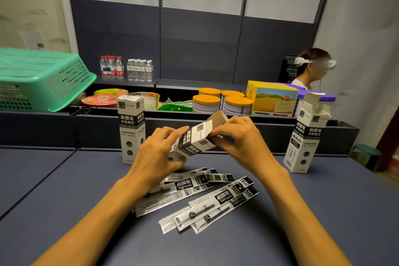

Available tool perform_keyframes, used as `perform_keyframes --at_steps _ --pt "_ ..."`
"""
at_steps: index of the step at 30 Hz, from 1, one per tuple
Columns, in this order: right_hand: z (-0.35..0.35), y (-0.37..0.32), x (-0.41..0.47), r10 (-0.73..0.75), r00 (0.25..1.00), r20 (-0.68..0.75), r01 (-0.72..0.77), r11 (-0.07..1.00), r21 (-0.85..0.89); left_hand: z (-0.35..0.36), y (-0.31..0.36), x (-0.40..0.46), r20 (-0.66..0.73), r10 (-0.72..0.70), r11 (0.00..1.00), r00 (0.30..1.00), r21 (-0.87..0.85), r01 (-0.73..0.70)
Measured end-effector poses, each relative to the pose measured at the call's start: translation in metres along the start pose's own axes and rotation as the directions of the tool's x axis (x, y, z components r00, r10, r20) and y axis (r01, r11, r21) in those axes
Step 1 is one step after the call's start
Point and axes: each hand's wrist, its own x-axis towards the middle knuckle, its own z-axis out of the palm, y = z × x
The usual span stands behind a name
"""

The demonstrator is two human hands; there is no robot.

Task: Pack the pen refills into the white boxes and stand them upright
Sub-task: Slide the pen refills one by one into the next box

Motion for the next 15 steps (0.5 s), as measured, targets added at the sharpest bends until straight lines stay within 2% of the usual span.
perform_keyframes --at_steps 5,10,15 --pt "0.007 -0.004 0.001 -0.026 1.000 0.006 0.026 0.998 -0.053 0.001 0.001 -0.001 0.012 0.010 1.000 1.000 0.011 -0.010" --pt "-0.006 0.005 0.001 0.002 1.000 -0.029 0.002 0.992 0.124 -0.002 0.001 0.000 -0.004 0.000 1.000 1.000 -0.010 0.000" --pt "0.005 -0.002 -0.001 0.014 1.000 -0.016 -0.013 0.999 0.039 -0.001 0.002 0.000 0.001 0.012 1.000 1.000 0.008 -0.012"
